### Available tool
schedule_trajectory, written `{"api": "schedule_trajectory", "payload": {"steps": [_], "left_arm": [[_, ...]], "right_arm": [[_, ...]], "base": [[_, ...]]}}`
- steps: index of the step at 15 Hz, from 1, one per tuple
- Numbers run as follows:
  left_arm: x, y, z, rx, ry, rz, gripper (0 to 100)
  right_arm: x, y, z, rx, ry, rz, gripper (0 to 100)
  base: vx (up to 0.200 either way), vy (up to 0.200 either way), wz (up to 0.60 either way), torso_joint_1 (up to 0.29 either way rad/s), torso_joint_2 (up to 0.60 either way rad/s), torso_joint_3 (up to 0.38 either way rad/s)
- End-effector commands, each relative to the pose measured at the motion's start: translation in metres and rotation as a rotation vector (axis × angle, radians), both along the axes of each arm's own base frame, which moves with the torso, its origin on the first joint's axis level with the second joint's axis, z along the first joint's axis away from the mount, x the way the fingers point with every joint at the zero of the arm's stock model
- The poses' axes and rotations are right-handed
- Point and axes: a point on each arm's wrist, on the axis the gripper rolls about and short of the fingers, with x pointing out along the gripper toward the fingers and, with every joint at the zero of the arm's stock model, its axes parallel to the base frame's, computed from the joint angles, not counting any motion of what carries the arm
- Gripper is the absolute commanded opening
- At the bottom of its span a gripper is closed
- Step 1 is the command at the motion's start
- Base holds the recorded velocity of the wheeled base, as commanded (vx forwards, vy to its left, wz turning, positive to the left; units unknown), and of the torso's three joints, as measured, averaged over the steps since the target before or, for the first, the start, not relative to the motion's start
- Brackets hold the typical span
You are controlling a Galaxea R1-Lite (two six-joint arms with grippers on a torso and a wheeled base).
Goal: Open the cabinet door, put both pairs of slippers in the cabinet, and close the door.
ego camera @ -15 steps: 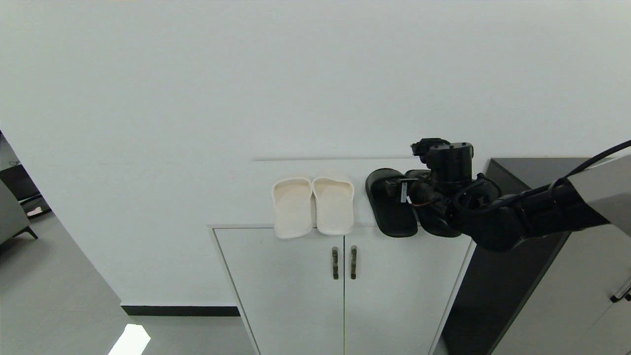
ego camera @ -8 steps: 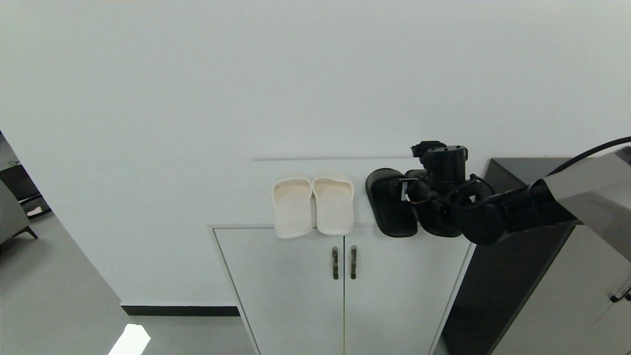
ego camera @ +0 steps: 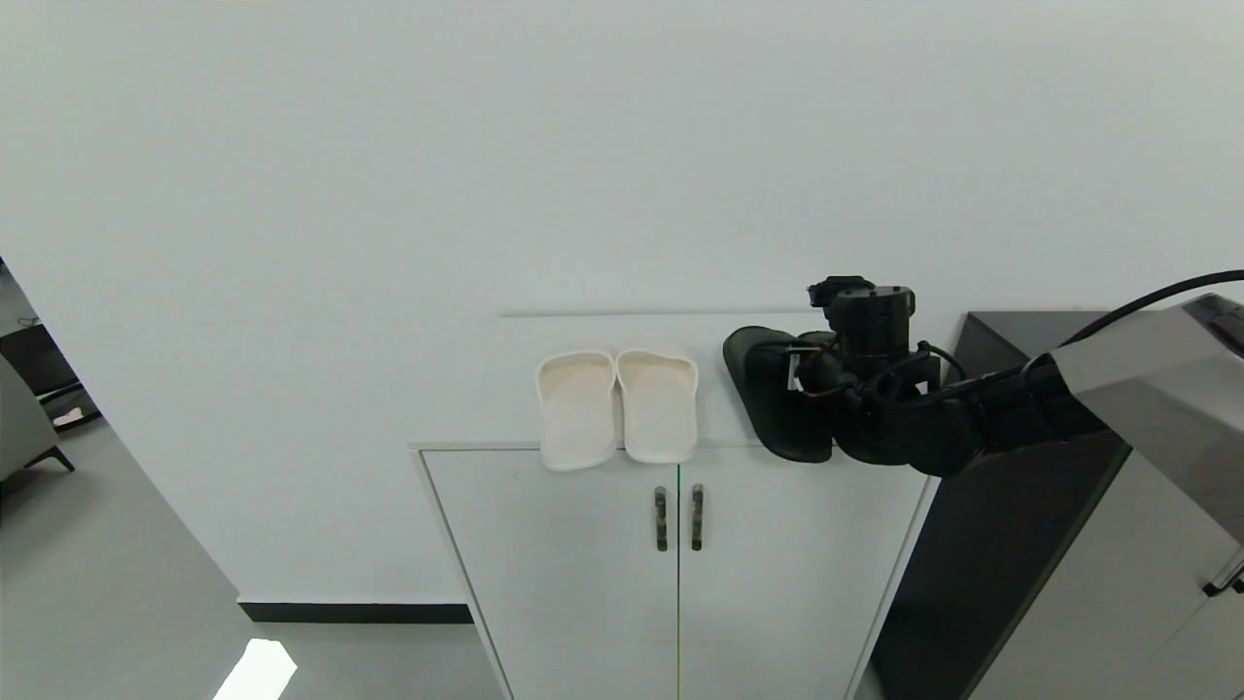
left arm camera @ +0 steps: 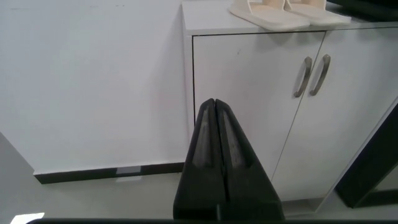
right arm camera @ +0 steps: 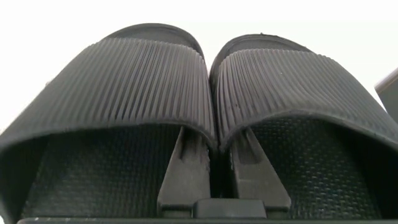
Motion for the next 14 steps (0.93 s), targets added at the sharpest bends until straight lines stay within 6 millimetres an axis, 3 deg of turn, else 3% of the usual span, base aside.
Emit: {"api": "schedule_trajectory", "payload": {"steps": [1,3,6,9,14], "left_arm": [[0.000,0.000,0.000,-0.001,0.003,0.000,0],[0.000,0.000,0.000,-0.005,0.001,0.000,0],[0.000,0.000,0.000,-0.007,0.001,0.005,0],[0.000,0.000,0.000,-0.007,0.001,0.005,0],[0.000,0.000,0.000,-0.007,0.001,0.005,0]], "right_arm": [[-0.001,0.000,0.003,0.006,-0.007,0.003,0],[-0.019,0.003,0.022,0.024,-0.027,0.031,0],[-0.063,0.008,0.049,0.047,-0.041,0.143,0],[-0.134,0.012,0.068,0.060,-0.029,0.327,0],[-0.224,-0.005,0.066,0.069,0.017,0.578,0]], "base": [[0.000,0.000,0.00,0.000,0.00,0.000],[0.000,0.000,0.00,0.000,0.00,0.000],[0.000,0.000,0.00,0.000,0.00,0.000],[0.000,0.000,0.00,0.000,0.00,0.000],[0.000,0.000,0.00,0.000,0.00,0.000]]}}
